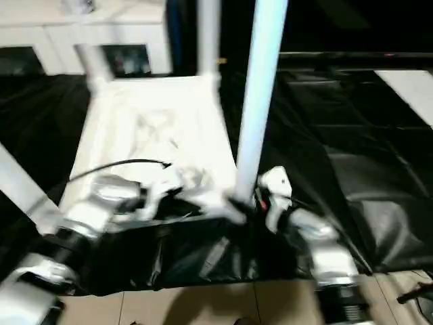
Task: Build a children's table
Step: Rotate leg to tighten
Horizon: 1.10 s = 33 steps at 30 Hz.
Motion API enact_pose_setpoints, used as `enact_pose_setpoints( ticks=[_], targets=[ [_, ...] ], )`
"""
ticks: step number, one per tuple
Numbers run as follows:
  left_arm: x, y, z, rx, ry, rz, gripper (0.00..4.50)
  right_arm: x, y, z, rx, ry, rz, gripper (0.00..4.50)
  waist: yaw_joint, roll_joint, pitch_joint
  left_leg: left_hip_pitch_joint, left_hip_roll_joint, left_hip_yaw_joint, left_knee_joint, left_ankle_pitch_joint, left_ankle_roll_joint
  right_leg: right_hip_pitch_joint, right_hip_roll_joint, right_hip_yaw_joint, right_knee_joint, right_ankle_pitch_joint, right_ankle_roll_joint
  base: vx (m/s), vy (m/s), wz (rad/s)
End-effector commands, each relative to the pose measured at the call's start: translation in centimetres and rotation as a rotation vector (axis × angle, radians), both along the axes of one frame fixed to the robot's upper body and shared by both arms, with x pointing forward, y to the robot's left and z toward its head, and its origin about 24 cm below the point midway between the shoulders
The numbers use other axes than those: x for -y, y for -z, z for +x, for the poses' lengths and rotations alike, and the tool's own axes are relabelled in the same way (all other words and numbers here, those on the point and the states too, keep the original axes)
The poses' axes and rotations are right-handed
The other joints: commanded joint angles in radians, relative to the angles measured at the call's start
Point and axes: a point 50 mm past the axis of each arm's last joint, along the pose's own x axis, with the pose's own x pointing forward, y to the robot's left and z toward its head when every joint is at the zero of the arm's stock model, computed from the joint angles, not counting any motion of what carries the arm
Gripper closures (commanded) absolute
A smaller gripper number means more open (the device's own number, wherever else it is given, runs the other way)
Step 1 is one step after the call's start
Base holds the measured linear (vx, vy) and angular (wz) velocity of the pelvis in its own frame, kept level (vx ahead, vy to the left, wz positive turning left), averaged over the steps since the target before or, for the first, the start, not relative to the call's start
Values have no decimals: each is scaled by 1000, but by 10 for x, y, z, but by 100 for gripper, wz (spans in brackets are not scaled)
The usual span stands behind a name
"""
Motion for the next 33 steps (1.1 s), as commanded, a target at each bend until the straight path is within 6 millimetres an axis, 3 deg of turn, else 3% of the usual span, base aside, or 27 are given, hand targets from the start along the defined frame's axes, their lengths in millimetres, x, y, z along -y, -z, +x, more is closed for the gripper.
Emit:
enact_pose_setpoints(
  ticks=[1, 4, 7, 8, 15, 18, 20, 25, 26, 30, 33],
  targets=[
    [30, 5, -8, -16, -11, -65, 450, -38, 10, -6, -59, -79, 13, 201, -4, -15, -31, 4, 11, -19, -79, -413, 3, 14, -32, 15, -101, -604, -90, 0, 0, 0],
    [42, 7, -11, 0, 2, -52, 450, -52, 13, -1, -54, 45, -15, 201, -7, -10, -38, 2, 11, -19, -81, -404, 10, 16, -31, 16, -100, -567, -94, 0, 0, 0],
    [42, 7, -12, 2, 7, -47, 450, -55, 11, -1, -37, 39, -24, 201, -9, -8, -39, 2, 10, -18, -81, -411, 12, 16, -30, 17, -100, -545, -94, 0, 0, 0],
    [41, 7, -12, 2, 6, -46, 450, -55, 10, -1, -29, 38, -25, 166, -9, -7, -40, 1, 11, -17, -82, -411, 15, 17, -29, 18, -98, -530, -99, 0, 0, 0],
    [23, 5, -6, 13, 5, -38, 450, -25, -1, 3, 53, 1, -82, 109, -3, -7, -49, -4, 13, -13, -79, -369, 26, 27, -30, 20, -89, -445, -126, 0, 0, 0],
    [12, 5, -4, 28, -1, -21, 450, 13, -17, -10, 121, -163, -134, 109, 10, -11, -55, -3, 17, -5, -68, -316, 62, 37, -28, 25, -78, -312, -165, 0, 0, 0],
    [11, 5, -4, 30, -3, -20, 450, 25, -22, -14, 131, -186, -137, 109, 15, -13, -57, -10, 16, -3, -64, -265, 88, 43, -31, 25, -70, -253, -186, 0, 0, 0],
    [8, 4, -5, 30, -2, -42, 450, 58, -36, -32, 131, -263, -153, 109, 33, -15, -56, -10, 17, -1, -59, -221, 109, 43, -33, 22, -75, -313, -176, 0, 0, 0],
    [7, 4, -5, 31, 1, -45, 450, 63, -38, -34, 126, -275, -153, 109, 32, -16, -54, -17, 16, -3, -61, -218, 111, 46, -31, 20, -74, -317, -173, 0, 0, 0],
    [1, 2, -8, 24, 4, -91, 450, 70, -46, -58, 55, -445, -130, 109, 32, -21, -48, -18, 17, -5, -62, -235, 114, 44, -30, 18, -77, -359, -158, 0, 0, 0],
    [-1, -4, -9, 17, -12, -141, 450, 66, -46, -63, 33, -494, -127, 109, 31, -21, -45, -20, 16, -6, -64, -237, 117, 42, -32, 17, -79, -385, -153, 0, 0, 0]
  ],
)
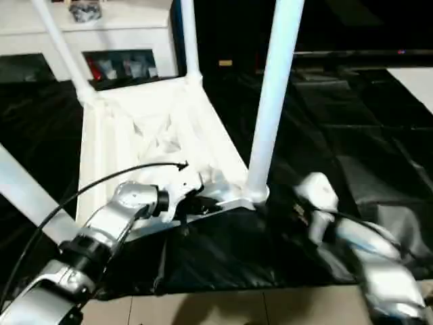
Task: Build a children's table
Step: Rotate leg to tighten, then rotate table base
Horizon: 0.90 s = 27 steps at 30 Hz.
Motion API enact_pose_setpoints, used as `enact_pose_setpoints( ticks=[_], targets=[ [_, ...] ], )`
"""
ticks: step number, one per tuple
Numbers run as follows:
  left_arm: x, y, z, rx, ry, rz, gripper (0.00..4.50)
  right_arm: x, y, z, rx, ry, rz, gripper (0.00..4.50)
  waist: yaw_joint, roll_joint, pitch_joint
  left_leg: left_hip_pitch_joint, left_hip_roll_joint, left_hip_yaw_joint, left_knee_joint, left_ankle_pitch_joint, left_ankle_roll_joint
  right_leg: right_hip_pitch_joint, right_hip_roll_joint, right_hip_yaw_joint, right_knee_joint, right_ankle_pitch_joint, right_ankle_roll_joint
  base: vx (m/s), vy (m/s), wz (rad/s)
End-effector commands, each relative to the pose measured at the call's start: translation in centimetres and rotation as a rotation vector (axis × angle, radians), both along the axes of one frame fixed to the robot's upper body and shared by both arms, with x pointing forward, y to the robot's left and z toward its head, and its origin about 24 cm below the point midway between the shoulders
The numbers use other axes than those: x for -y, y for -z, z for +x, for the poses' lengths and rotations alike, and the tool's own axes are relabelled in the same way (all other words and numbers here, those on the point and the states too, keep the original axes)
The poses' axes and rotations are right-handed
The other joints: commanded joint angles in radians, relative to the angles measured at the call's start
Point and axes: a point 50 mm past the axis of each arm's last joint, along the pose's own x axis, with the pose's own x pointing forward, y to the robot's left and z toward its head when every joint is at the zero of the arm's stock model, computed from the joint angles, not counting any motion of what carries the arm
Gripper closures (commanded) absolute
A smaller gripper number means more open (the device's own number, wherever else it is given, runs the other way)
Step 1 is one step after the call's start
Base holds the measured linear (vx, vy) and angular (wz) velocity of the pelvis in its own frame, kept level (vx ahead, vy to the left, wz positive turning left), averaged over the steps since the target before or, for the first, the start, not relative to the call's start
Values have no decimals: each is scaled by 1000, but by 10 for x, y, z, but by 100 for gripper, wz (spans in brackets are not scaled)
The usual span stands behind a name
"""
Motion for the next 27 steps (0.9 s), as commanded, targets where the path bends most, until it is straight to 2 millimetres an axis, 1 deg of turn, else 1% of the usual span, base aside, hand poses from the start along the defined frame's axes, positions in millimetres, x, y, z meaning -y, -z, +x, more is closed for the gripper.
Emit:
enact_pose_setpoints(
  ticks=[1, 2, 3, 4, 5, 6, 7, 8, 9, 10, 11, 12, 13, 14, 15, 16, 17, 18, 19, 20, 21, 22, 23, 24, 25, 26, 27],
  targets=[
    [-5, -9, -4, 0, -5, -96, 406, -14, -6, -1, -2, -77, 28, 100, 6, -34, -42, -12, 16, -9, -55, -219, 117, 44, -34, 20, -74, -359, -161, 0, 0, 0],
    [-5, -9, -4, 0, -5, -96, 395, -14, -6, -1, -2, -77, 28, 100, 6, -34, -42, -12, 16, -9, -55, -219, 117, 44, -34, 20, -74, -359, -161, 0, 0, 0],
    [-7, -15, -9, -27, -1, -131, 395, -21, -6, 2, 10, -81, 43, 100, 4, -30, -39, -13, 17, -8, -55, -207, 114, 41, -34, 20, -68, -318, -182, 0, 0, 0],
    [-7, -15, -9, -27, -1, -131, 390, -21, -6, 2, 10, -81, 43, 100, 2, -31, -42, -11, 19, -6, -54, -201, 114, 40, -33, 20, -65, -297, -193, 0, 0, 0],
    [-9, -20, -11, -37, -18, -160, 390, -25, -6, 5, 15, -81, 49, 100, 2, -32, -36, -11, 18, -5, -55, -204, 118, 35, -31, 20, -69, -298, -196, 0, 0, 0],
    [-12, -30, -16, -64, -59, -223, 359, -32, -4, 12, 23, -75, 52, 100, 7, -29, -42, -4, 24, -4, -51, -182, 113, 35, -34, 23, -57, -240, -224, 0, 0, 0],
    [-15, -35, -20, -84, -76, -253, 359, -35, -2, 17, 28, -67, 52, 100, 3, -26, -40, -15, 21, -5, -51, -144, 118, 37, -28, 21, -49, -176, -243, 0, 0, 0],
    [-16, -37, -23, -98, -82, -265, 351, -36, -2, 20, 33, -59, 52, 100, 4, -28, -37, -8, 24, -2, -50, -150, 116, 29, -25, 22, -49, -157, -255, 0, 0, 0],
    [-20, -38, -29, -109, -81, -269, 351, -39, -1, 26, 35, -49, 54, 100, 1, -34, -30, -9, 21, 0, -51, -171, 116, 30, -23, 21, -50, -154, -262, 0, 0, 0],
    [-22, -38, -33, -113, -78, -268, 348, -41, 0, 29, 34, -45, 56, 100, 1, -32, -27, -12, 20, -1, -52, -181, 115, 31, -24, 21, -51, -168, -259, 0, 0, 0],
    [-22, -38, -33, -113, -78, -268, 336, -41, 0, 29, 34, -45, 56, 100, 3, -30, -25, -6, 21, 0, -53, -201, 107, 28, -23, 22, -55, -189, -252, 0, 0, 0],
    [-31, -37, -43, -129, -99, -265, 321, -43, 1, 37, 39, -27, 60, 100, 1, -43, -19, -8, 21, 2, -54, -210, 106, 26, -20, 23, -57, -202, -242, 0, 0, 0],
    [-36, -37, -49, -137, -109, -265, 311, -44, 1, 42, 43, -17, 61, 100, -1, -43, -15, -11, 21, -1, -59, -222, 92, 28, -24, 23, -57, -242, -227, 0, 0, 0],
    [-37, -37, -51, -141, -111, -265, 309, -45, 1, 43, 44, -13, 59, 100, -3, -41, -14, -10, 22, -2, -59, -226, 87, 28, -24, 24, -55, -248, -226, 0, 0, 0],
    [-41, -37, -58, -157, -119, -266, 303, -45, 2, 48, 50, 5, 53, 100, -5, -52, -10, -9, 22, -1, -60, -227, 79, 26, -24, 25, -54, -258, -223, 0, 0, 0],
    [-44, -38, -62, -164, -120, -265, 290, -46, 2, 50, 53, 12, 50, 100, -5, -48, -10, -10, 23, -3, -62, -225, 74, 28, -25, 26, -52, -258, -226, 0, 0, 0],
    [-49, -38, -73, -198, -113, -260, 290, -46, 2, 58, 60, 51, 39, 100, -5, -48, -4, -6, 23, 0, -61, -234, 68, 21, -23, 28, -56, -268, -223, 0, 0, 0],
    [-50, -38, -74, -201, -114, -259, 269, -46, 2, 60, 62, 57, 37, 100, -7, -49, 0, -11, 21, -1, -63, -231, 61, 23, -22, 28, -54, -266, -224, 0, 0, 0],
    [-52, -38, -78, -212, -116, -255, 269, -46, 2, 64, 70, 77, 29, 100, -7, -51, 2, -7, 21, 1, -63, -239, 59, 20, -20, 28, -57, -274, -220, 0, 0, 0],
    [-55, -38, -82, -221, -119, -250, 267, -45, 3, 69, 80, 105, 19, 100, -8, -55, 3, -4, 21, 2, -61, -240, 56, 18, -20, 29, -56, -275, -219, 0, 0, 0],
    [-62, -36, -89, -234, -122, -232, 249, -43, 4, 83, 99, 190, -13, 100, -9, -59, 4, -6, 20, 2, -60, -232, 48, 18, -22, 29, -54, -284, -218, 0, 0, 0],
    [-66, -35, -91, -235, -116, -217, 249, -43, 4, 88, 101, 214, -17, 100, -13, -58, 8, -9, 17, 1, -62, -234, 47, 17, -20, 29, -54, -294, -216, 0, 0, 0],
    [-70, -33, -93, -240, -116, -206, 234, -43, 5, 94, 100, 243, -26, 100, -13, -58, 6, -6, 15, 2, -59, -228, 44, 18, -20, 30, -54, -297, -209, 0, 0, 0],
    [-70, -33, -93, -240, -116, -206, 225, -43, 5, 94, 100, 243, -26, 100, -14, -58, 5, -5, 15, 2, -58, -222, 45, 17, -19, 31, -51, -285, -212, 0, 0, 0],
    [-76, -32, -97, -250, -123, -186, 225, -44, 5, 101, 106, 276, -44, 100, -15, -56, 5, -5, 14, 3, -57, -202, 45, 19, -16, 32, -49, -251, -210, 0, 0, 0],
    [-79, -31, -99, -246, -121, -174, 220, -45, 5, 105, 105, 295, -45, 100, -14, -54, 3, -2, 15, 4, -55, -196, 46, 16, -17, 31, -44, -228, -218, 0, 0, 0],
    [-82, -31, -101, -240, -116, -159, 202, -45, 5, 109, 103, 315, -44, 100, -17, -52, 3, -3, 13, 5, -55, -175, 51, 18, -13, 30, -39, -177, -234, 0, 0, 0]
  ],
)
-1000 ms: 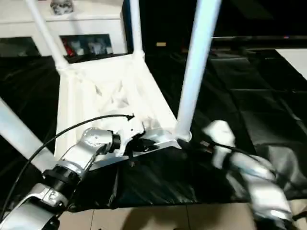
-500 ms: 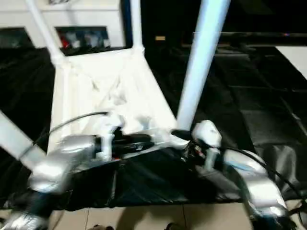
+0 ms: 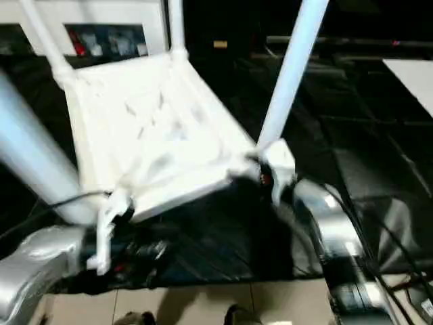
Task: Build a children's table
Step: Rotate table base
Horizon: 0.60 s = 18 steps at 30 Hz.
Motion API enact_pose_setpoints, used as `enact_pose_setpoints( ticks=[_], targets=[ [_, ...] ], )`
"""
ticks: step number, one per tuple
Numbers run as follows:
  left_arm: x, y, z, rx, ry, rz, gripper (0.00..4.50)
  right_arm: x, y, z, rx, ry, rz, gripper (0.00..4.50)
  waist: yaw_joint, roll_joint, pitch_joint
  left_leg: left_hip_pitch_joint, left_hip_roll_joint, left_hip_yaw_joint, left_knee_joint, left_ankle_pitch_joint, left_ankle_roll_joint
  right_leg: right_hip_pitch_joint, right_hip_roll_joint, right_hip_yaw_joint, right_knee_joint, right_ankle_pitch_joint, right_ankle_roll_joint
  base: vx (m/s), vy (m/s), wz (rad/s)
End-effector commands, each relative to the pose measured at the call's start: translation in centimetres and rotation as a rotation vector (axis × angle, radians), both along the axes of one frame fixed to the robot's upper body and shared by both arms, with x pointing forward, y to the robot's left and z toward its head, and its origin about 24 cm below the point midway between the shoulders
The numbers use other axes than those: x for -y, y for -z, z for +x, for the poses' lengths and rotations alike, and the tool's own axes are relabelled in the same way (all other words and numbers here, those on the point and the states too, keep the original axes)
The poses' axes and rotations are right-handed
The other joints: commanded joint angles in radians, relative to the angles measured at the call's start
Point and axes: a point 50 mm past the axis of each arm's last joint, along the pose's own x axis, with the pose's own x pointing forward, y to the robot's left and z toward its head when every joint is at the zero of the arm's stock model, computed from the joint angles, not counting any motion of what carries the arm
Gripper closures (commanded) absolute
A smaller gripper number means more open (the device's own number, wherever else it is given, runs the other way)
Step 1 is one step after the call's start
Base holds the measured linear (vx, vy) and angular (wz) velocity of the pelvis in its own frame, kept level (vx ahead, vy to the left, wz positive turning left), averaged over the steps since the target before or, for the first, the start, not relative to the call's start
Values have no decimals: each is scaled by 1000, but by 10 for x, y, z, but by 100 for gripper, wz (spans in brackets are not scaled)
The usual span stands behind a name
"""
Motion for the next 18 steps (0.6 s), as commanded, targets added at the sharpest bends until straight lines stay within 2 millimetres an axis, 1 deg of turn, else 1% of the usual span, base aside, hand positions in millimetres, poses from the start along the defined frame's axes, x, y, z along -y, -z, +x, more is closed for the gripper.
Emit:
enact_pose_setpoints(
  ticks=[1, 2, 3, 4, 5, 6, 7, 8, 9, 10, 11, 12, 13, 14, 15, 16, 17, 18],
  targets=[
    [-5, -4, -2, 28, 6, 8, 202, 9, 5, 4, -15, 68, -25, 100, -4, 4, -55, 13, 11, 2, -59, -166, 61, 49, -14, 26, -51, -158, -231, 0, 0, 0],
    [-6, -4, -4, 28, 13, 14, 191, 8, 5, 6, -11, 76, -28, 100, -3, 6, -55, 17, 13, 4, -58, -146, 70, 50, -13, 27, -47, -115, -242, 0, 0, 0],
    [-9, -4, -6, 25, 24, 27, 184, 8, 4, 10, -3, 93, -37, 100, -3, 6, -55, 15, 13, 4, -57, -137, 75, 50, -14, 27, -44, -94, -250, 0, 0, 0],
    [-13, -3, -9, 30, 29, 40, 181, 8, 4, 15, 9, 116, -42, 100, -4, 8, -55, 15, 12, 4, -57, -134, 78, 52, -14, 25, -44, -90, -259, 0, 0, 0],
    [-18, -2, -13, 38, 32, 54, 172, 8, 2, 21, 24, 149, -48, 100, -7, 7, -54, 15, 12, 4, -55, -141, 80, 51, -16, 25, -42, -95, -270, 0, 0, 0],
    [-21, -2, -16, 41, 30, 59, 172, 9, 2, 23, 30, 172, -51, 100, -9, 5, -52, 13, 11, 5, -56, -153, 78, 53, -16, 26, -45, -114, -269, 0, 0, 0],
    [-21, -2, -16, 41, 30, 59, 148, 9, 2, 23, 30, 172, -51, 100, -11, 6, -51, 13, 12, 5, -56, -160, 76, 52, -17, 26, -45, -122, -269, 0, 0, 0],
    [-24, -2, -19, 48, 31, 62, 144, 10, 1, 26, 35, 201, -39, 100, -7, 14, -52, 21, 14, 7, -55, -165, 73, 49, -15, 28, -45, -120, -266, 0, 0, 0],
    [-29, -2, -26, 60, 32, 60, 142, 14, -1, 31, 40, 251, -8, 100, -9, 11, -52, 14, 14, 5, -55, -158, 73, 53, -16, 26, -41, -105, -271, 0, 0, 0],
    [-29, -2, -26, 60, 32, 60, 142, 14, -1, 31, 40, 251, -8, 100, -10, 10, -54, 15, 13, 5, -55, -158, 73, 53, -16, 25, -40, -103, -273, 0, 0, 0],
    [-33, -2, -30, 66, 27, 49, 138, 15, -2, 32, 34, 266, 22, 100, -11, 10, -53, 17, 14, 6, -53, -161, 79, 52, -15, 27, -39, -93, -275, 0, 0, 0],
    [-37, -1, -35, 67, 22, 48, 121, 17, -3, 34, 28, 282, 48, 100, -11, 8, -51, 16, 14, 6, -54, -161, 83, 52, -14, 27, -40, -88, -276, 0, 0, 0],
    [-42, 0, -39, 68, 15, 51, 102, 17, -4, 34, 21, 280, 71, 100, -9, 11, -51, 17, 14, 7, -53, -157, 89, 51, -12, 27, -39, -77, -277, 0, 0, 0],
    [-46, 0, -43, 73, 6, 51, 103, 17, -4, 34, 22, 269, 86, 100, -8, 11, -51, 18, 15, 7, -54, -155, 96, 51, -10, 26, -38, -68, -275, 0, 0, 0],
    [-50, 0, -47, 75, -13, 46, 101, 17, -5, 34, 23, 254, 101, 100, -8, 4, -51, 14, 14, 8, -53, -156, 104, 53, -11, 26, -38, -68, -275, 0, 0, 0],
    [-50, 0, -47, 75, -13, 46, 101, 17, -5, 34, 23, 254, 101, 100, -8, 6, -50, 13, 15, 7, -54, -161, 104, 53, -12, 26, -38, -79, -273, 0, 0, 0],
    [-60, -2, -51, 87, -58, 34, 89, 15, -5, 30, 20, 205, 133, 100, -9, 4, -50, 16, 15, 8, -53, -170, 103, 52, -12, 27, -39, -93, -271, 0, 0, 0],
    [-66, -4, -53, 100, -79, 30, 60, 14, -5, 27, 21, 182, 140, 100, -10, -3, -50, 13, 16, 7, -54, -171, 106, 54, -13, 27, -40, -100, -266, 0, 0, 0]
  ],
)
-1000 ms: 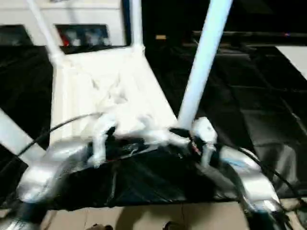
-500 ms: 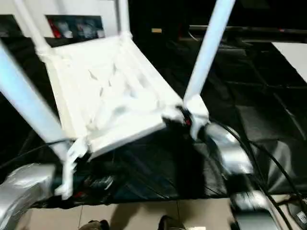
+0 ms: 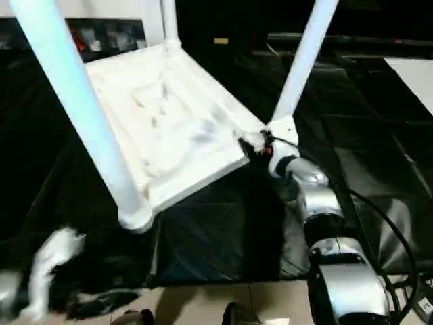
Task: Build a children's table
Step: Rotate table base
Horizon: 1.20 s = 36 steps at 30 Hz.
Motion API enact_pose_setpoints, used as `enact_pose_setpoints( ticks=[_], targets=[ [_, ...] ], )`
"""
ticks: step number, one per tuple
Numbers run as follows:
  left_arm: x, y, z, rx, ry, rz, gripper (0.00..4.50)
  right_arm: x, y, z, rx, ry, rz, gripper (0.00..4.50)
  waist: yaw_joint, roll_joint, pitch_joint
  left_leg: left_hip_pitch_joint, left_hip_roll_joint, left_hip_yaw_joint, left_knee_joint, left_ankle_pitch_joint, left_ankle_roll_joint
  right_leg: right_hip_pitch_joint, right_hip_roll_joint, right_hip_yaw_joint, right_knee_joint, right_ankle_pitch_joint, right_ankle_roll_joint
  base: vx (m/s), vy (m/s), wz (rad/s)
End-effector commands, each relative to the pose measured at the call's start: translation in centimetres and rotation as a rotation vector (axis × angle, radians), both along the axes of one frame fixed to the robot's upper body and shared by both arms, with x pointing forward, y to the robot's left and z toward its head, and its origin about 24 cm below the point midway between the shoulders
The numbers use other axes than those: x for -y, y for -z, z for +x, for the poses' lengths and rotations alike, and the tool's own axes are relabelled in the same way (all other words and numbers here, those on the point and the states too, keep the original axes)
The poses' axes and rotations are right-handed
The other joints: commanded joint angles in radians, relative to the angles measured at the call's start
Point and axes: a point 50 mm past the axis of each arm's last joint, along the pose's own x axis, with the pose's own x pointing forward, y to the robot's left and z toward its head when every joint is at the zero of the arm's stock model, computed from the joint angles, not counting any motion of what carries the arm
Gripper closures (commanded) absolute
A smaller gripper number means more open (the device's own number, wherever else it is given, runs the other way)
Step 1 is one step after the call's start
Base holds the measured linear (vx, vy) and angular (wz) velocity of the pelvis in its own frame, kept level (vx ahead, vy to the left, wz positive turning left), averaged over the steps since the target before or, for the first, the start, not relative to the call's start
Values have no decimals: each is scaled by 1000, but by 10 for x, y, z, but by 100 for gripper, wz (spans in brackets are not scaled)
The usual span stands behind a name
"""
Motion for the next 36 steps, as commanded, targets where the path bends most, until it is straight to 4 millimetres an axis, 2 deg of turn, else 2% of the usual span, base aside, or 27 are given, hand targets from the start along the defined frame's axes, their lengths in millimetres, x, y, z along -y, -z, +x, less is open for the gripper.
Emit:
enact_pose_setpoints(
  ticks=[1, 4, 6, 8, 9, 10, 11, 12, 13, 14, 15, 16, 17, 18, 19, 20, 23, 24, 26, 27, 29, 31, 32, 33, 34, 35, 36],
  targets=[
    [-12, -10, -1, 62, -42, -19, 58, 6, 1, -8, 0, -31, 29, 100, -1, 2, -54, 17, 16, 5, -58, -169, 105, 56, -13, 28, -41, -103, -260, 0, 0, 0],
    [-24, -18, 12, 133, -150, -77, 42, 10, 3, -21, -2, -44, 13, 100, 3, -2, -54, 21, 17, 7, -59, -164, 104, 53, -9, 29, -42, -104, -251, 0, 0, 0],
    [-31, -24, 28, 194, -216, -131, 15, 15, 6, -32, -9, -23, 1, 100, 18, 0, -60, 28, 15, 9, -57, -177, 79, 52, -6, 31, -41, -123, -234, 0, 0, 0],
    [-32, -25, 31, 207, -225, -133, 15, 15, 6, -34, -8, -23, -3, 100, 21, -2, -60, 25, 15, 6, -57, -183, 69, 51, -11, 31, -40, -141, -226, 0, 0, 0],
    [-32, -25, 38, 218, -236, -138, 10, 19, 10, -38, -15, 2, -23, 100, 17, -8, -59, 16, 12, 4, -58, -185, 64, 57, -13, 32, -40, -166, -214, 0, 0, 0],
    [-31, -26, 46, 232, -245, -151, 5, 22, 14, -41, -29, 31, -38, 82, 18, -2, -64, 23, 11, 4, -56, -206, 54, 53, -15, 35, -43, -209, -202, 0, 0, 0],
    [-27, -29, 56, 251, -248, -173, 5, 25, 18, -45, -45, 54, -38, 82, 20, -1, -62, 24, 9, 5, -57, -223, 46, 51, -15, 36, -49, -241, -192, 0, 0, 0],
    [-27, -29, 56, 251, -248, -173, 5, 25, 18, -45, -45, 54, -38, 82, 23, -1, -64, 34, 8, 6, -55, -251, 33, 44, -14, 38, -52, -279, -179, 0, 0, 0],
    [-23, -31, 64, 264, -241, -200, 1, 27, 20, -49, -53, 65, -30, 69, 23, 1, -66, 30, 9, 3, -57, -251, 28, 48, -16, 37, -51, -276, -179, 0, 0, 0],
    [-23, -31, 64, 264, -241, -200, 1, 27, 20, -49, -53, 65, -30, 69, 26, -3, -68, 28, 9, 3, -56, -247, 22, 49, -15, 38, -49, -266, -173, 0, 0, 0],
    [-6, -38, 82, 285, -195, -253, 0, 27, 21, -54, -75, 83, -12, 55, 25, -1, -73, 25, 6, 2, -55, -233, 20, 54, -13, 37, -49, -246, -172, 0, 0, 0],
    [-3, -39, 84, 288, -187, -262, 0, 26, 21, -55, -76, 87, -11, 48, 30, 0, -75, 32, 7, 3, -53, -226, 20, 50, -12, 39, -48, -229, -175, 0, 0, 0],
    [0, -40, 87, 290, -179, -270, 0, 26, 21, -56, -78, 91, -11, 48, 30, -1, -76, 32, 7, 3, -52, -216, 21, 50, -12, 39, -44, -205, -183, 0, 0, 0],
    [4, -41, 90, 296, -171, -275, 0, 25, 21, -56, -82, 91, -6, 41, 30, -1, -80, 20, 6, 0, -49, -187, 24, 60, -15, 36, -34, -156, -200, 0, 0, 0],
    [11, -44, 98, 308, -162, -290, 0, 23, 22, -57, -97, 91, -28, 32, 25, -4, -81, 16, 3, -1, -49, -179, 27, 64, -13, 37, -34, -152, -196, 0, 0, 0],
    [11, -44, 98, 308, -162, -290, 0, 23, 22, -57, -97, 91, -28, 32, 26, -3, -82, 20, 2, 0, -46, -178, 28, 61, -13, 37, -34, -155, -201, 0, 0, 0],
    [20, -45, 107, 329, -148, -301, 0, 20, 25, -55, -97, 93, -83, 2, 24, -4, -85, 17, 2, 0, -42, -184, 25, 62, -15, 37, -37, -182, -201, 0, 0, 0],
    [40, -53, 113, 347, -72, -353, 0, 15, 33, -47, -118, 139, -145, 2, 24, -8, -87, 18, 2, 0, -41, -196, 21, 60, -17, 38, -39, -221, -197, 0, 0, 0],
    [52, -58, 115, 352, -20, -391, 0, 11, 40, -43, -163, 157, -166, 2, 24, -7, -86, 24, 3, 2, -39, -220, 2, 52, -16, 37, -43, -265, -205, 0, 0, 0],
    [58, -61, 115, 356, 5, -406, 0, 8, 43, -42, -188, 142, -152, 2, 25, -6, -86, 21, 4, -2, -40, -240, -3, 56, -18, 37, -41, -287, -198, 0, 0, 0],
    [63, -63, 115, 361, 27, -414, 0, 5, 44, -40, -186, 132, -146, 2, 27, -7, -88, 22, 5, -3, -39, -248, -2, 55, -18, 38, -40, -286, -185, 0, 0, 0],
    [85, -65, 112, 352, 113, -435, 0, -3, 45, -33, -188, 119, -155, 2, 27, -12, -92, 20, 5, -2, -37, -222, 1, 57, -16, 38, -35, -247, -189, 0, 0, 0],
    [89, -65, 111, 349, 130, -438, 0, -5, 45, -32, -185, 113, -154, 2, 29, -9, -96, 19, 5, -2, -34, -195, 7, 60, -16, 38, -29, -201, -201, 0, 0, 0],
    [95, -66, 109, 344, 155, -442, 0, -9, 45, -31, -181, 104, -151, 2, 29, -15, -98, 18, 5, 1, -31, -169, 20, 60, -15, 40, -23, -157, -212, 0, 0, 0],
    [107, -66, 107, 340, 198, -451, 0, -15, 43, -28, -171, 85, -138, 2, 28, -16, -98, 16, 4, 2, -30, -149, 33, 62, -14, 40, -22, -127, -221, 0, 0, 0],
    [107, -66, 107, 340, 198, -451, 0, -15, 43, -28, -171, 85, -138, 2, 30, -14, -99, 16, 3, 1, -30, -146, 34, 63, -14, 39, -21, -120, -223, 0, 0, 0],
    [118, -66, 105, 332, 236, -460, 0, -21, 41, -24, -157, 71, -136, 2, 27, -15, -99, 14, 4, 1, -30, -145, 37, 63, -15, 39, -20, -120, -225, 0, 0, 0]
  ],
)
